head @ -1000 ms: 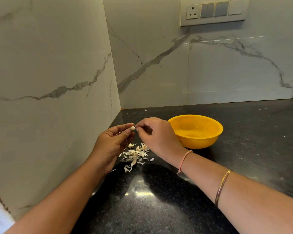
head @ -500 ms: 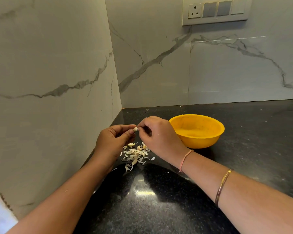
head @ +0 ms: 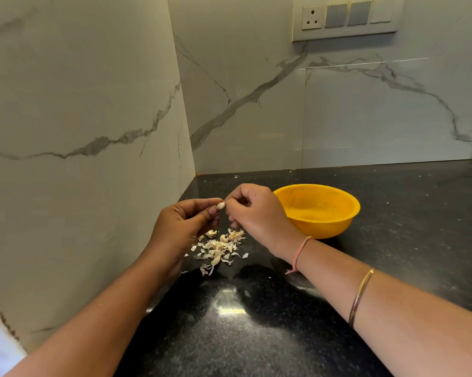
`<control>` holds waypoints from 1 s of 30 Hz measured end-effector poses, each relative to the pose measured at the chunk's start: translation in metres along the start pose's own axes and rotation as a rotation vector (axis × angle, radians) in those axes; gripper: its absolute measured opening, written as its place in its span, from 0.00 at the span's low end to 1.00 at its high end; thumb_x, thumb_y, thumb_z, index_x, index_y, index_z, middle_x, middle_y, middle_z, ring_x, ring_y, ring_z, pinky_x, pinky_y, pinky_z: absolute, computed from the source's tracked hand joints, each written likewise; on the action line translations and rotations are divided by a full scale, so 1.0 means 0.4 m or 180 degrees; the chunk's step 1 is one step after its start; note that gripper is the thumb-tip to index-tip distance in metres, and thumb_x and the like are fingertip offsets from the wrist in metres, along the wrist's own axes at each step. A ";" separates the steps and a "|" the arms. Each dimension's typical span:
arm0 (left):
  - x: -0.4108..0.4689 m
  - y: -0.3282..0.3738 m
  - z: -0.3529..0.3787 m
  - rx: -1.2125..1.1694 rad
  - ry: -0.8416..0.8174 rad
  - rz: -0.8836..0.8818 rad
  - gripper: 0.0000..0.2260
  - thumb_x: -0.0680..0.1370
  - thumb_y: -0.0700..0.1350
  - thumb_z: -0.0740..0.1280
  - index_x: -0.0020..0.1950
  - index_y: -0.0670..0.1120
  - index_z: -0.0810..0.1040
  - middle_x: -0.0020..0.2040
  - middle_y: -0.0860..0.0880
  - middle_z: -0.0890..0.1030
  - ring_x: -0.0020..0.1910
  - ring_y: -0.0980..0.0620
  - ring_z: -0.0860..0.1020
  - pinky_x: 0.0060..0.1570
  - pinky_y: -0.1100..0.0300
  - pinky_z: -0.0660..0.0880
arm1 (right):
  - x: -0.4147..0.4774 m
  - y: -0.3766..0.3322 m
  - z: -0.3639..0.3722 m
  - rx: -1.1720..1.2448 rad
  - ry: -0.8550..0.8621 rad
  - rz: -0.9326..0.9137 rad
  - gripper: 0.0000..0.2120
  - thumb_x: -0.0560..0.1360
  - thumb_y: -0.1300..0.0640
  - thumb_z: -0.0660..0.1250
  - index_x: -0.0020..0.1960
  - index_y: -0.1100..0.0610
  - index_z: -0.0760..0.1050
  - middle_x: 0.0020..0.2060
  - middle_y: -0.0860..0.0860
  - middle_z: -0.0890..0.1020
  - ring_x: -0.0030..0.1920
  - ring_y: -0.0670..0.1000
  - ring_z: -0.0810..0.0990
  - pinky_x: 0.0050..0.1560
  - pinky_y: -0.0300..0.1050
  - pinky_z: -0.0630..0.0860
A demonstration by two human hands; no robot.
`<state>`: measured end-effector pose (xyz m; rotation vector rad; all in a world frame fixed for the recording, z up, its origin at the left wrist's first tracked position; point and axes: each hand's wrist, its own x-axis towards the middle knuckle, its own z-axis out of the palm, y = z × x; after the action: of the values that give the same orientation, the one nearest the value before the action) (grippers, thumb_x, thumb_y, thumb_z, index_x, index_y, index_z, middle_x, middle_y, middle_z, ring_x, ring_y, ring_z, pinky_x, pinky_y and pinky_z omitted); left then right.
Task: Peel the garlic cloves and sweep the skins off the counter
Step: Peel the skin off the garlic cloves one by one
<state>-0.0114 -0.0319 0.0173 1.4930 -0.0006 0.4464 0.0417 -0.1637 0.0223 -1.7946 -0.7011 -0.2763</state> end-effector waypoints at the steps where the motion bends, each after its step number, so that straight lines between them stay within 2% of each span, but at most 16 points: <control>1: -0.001 0.002 0.000 -0.0106 -0.0029 -0.0017 0.08 0.72 0.33 0.67 0.48 0.43 0.82 0.39 0.47 0.85 0.37 0.55 0.81 0.40 0.67 0.78 | 0.000 0.000 0.001 0.0367 -0.0054 0.0233 0.06 0.75 0.64 0.63 0.41 0.61 0.77 0.32 0.54 0.79 0.31 0.49 0.78 0.37 0.47 0.78; 3: -0.003 0.006 -0.001 -0.0221 -0.0071 -0.0061 0.09 0.72 0.33 0.66 0.48 0.44 0.81 0.38 0.47 0.84 0.35 0.56 0.80 0.38 0.67 0.78 | 0.001 -0.001 0.004 0.0924 -0.0154 0.0568 0.07 0.75 0.66 0.61 0.41 0.61 0.76 0.31 0.53 0.78 0.30 0.47 0.75 0.35 0.45 0.77; 6: -0.005 0.011 -0.001 -0.0252 -0.0153 -0.0109 0.10 0.70 0.35 0.68 0.50 0.44 0.80 0.37 0.46 0.82 0.33 0.55 0.80 0.38 0.66 0.78 | 0.001 -0.004 0.008 0.1141 -0.0205 0.0712 0.08 0.75 0.67 0.60 0.40 0.60 0.75 0.30 0.53 0.76 0.30 0.47 0.74 0.33 0.40 0.75; 11: -0.006 0.013 0.001 -0.0396 -0.0263 -0.0144 0.14 0.66 0.39 0.68 0.51 0.45 0.80 0.36 0.47 0.83 0.32 0.57 0.79 0.39 0.67 0.79 | -0.004 0.001 0.012 0.0777 -0.0224 0.0804 0.07 0.75 0.65 0.61 0.40 0.60 0.76 0.30 0.52 0.77 0.30 0.47 0.75 0.39 0.45 0.77; 15: -0.002 0.010 0.006 -0.0566 -0.0187 -0.0274 0.09 0.71 0.35 0.66 0.50 0.42 0.80 0.36 0.47 0.83 0.33 0.58 0.80 0.37 0.68 0.78 | -0.009 0.004 0.014 0.0587 -0.0283 0.0794 0.08 0.75 0.63 0.62 0.39 0.59 0.76 0.30 0.52 0.77 0.29 0.47 0.76 0.39 0.44 0.78; 18: 0.001 0.007 0.004 -0.0637 -0.0087 -0.0355 0.07 0.74 0.35 0.64 0.48 0.40 0.80 0.36 0.47 0.82 0.33 0.57 0.79 0.36 0.68 0.78 | -0.007 0.011 0.014 0.0433 -0.0273 0.0787 0.09 0.76 0.61 0.61 0.41 0.63 0.78 0.30 0.53 0.79 0.29 0.46 0.78 0.42 0.48 0.81; 21: 0.004 0.006 -0.002 -0.0644 -0.0011 -0.0373 0.07 0.75 0.37 0.64 0.49 0.38 0.80 0.35 0.47 0.82 0.32 0.57 0.79 0.35 0.68 0.77 | -0.008 0.008 0.015 0.0062 -0.0030 0.0446 0.14 0.77 0.56 0.63 0.39 0.66 0.77 0.30 0.56 0.80 0.29 0.48 0.79 0.41 0.54 0.81; 24: 0.004 0.005 -0.002 -0.0614 -0.0020 -0.0403 0.06 0.75 0.38 0.64 0.49 0.39 0.80 0.33 0.47 0.81 0.32 0.57 0.78 0.34 0.68 0.77 | -0.007 -0.002 0.008 -0.0307 0.0387 -0.0083 0.13 0.75 0.53 0.67 0.36 0.60 0.73 0.30 0.54 0.78 0.33 0.52 0.78 0.36 0.45 0.74; 26: 0.005 0.002 -0.002 -0.0589 -0.0009 -0.0405 0.06 0.76 0.37 0.64 0.47 0.39 0.80 0.33 0.48 0.81 0.32 0.57 0.78 0.35 0.68 0.77 | -0.002 -0.006 0.007 -0.0203 0.0447 -0.0208 0.08 0.74 0.55 0.68 0.39 0.58 0.74 0.31 0.50 0.77 0.34 0.49 0.77 0.35 0.42 0.74; 28: 0.006 0.001 -0.002 -0.0535 -0.0030 -0.0396 0.05 0.76 0.37 0.64 0.47 0.39 0.80 0.32 0.48 0.81 0.31 0.56 0.78 0.35 0.68 0.77 | -0.001 -0.007 0.011 0.0078 0.0258 -0.0184 0.03 0.74 0.57 0.68 0.45 0.56 0.76 0.37 0.49 0.80 0.39 0.48 0.79 0.41 0.45 0.79; 30: 0.007 0.000 -0.003 -0.0514 -0.0049 -0.0398 0.05 0.76 0.37 0.64 0.47 0.39 0.80 0.33 0.48 0.81 0.32 0.57 0.78 0.35 0.68 0.77 | -0.002 0.000 0.015 0.0078 0.0061 -0.0256 0.06 0.74 0.58 0.68 0.51 0.56 0.78 0.42 0.50 0.81 0.42 0.48 0.80 0.46 0.47 0.80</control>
<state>-0.0092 -0.0300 0.0179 1.3294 0.0435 0.3260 0.0401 -0.1585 0.0197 -1.7409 -0.7611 -0.3368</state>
